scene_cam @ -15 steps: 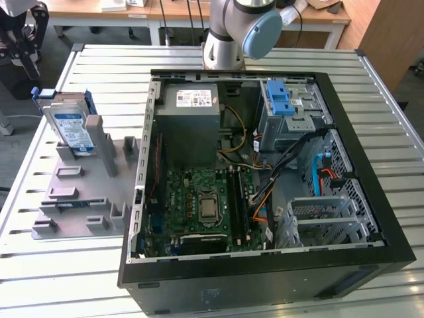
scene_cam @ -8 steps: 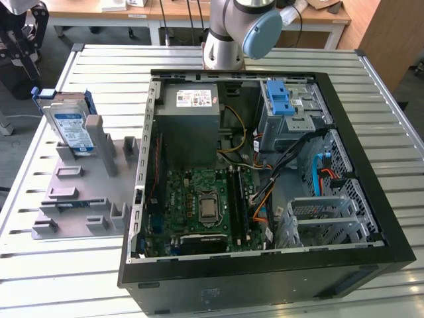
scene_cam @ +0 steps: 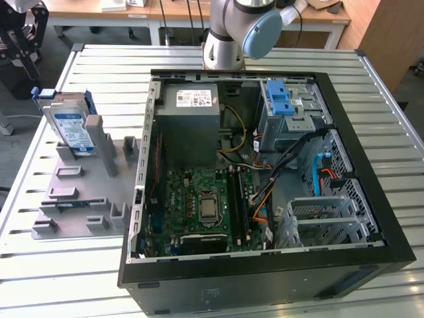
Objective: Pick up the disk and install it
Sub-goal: 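Pick up the disk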
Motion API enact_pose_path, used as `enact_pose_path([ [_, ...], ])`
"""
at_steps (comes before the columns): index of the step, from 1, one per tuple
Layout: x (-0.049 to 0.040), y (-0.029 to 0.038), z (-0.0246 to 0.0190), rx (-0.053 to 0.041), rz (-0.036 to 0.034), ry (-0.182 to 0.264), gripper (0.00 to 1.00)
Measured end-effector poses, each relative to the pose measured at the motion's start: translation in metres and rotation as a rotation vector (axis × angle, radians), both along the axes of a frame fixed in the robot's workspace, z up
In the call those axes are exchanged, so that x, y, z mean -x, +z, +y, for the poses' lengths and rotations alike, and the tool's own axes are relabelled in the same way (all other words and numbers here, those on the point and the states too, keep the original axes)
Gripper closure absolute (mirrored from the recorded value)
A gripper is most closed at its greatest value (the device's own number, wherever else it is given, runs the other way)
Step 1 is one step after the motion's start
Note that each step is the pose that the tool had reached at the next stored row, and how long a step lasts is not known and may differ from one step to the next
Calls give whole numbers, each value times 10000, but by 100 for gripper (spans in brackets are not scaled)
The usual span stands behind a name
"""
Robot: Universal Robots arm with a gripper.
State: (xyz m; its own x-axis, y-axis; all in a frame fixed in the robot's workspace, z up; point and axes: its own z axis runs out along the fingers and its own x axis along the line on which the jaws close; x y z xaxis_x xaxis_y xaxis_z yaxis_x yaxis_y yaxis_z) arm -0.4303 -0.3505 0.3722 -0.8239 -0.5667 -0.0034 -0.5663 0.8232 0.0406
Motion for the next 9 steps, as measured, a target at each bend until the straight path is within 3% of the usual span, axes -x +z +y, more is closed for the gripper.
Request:
enact_pose_path([
  [9,0,0,0,0,0,580,90],
])
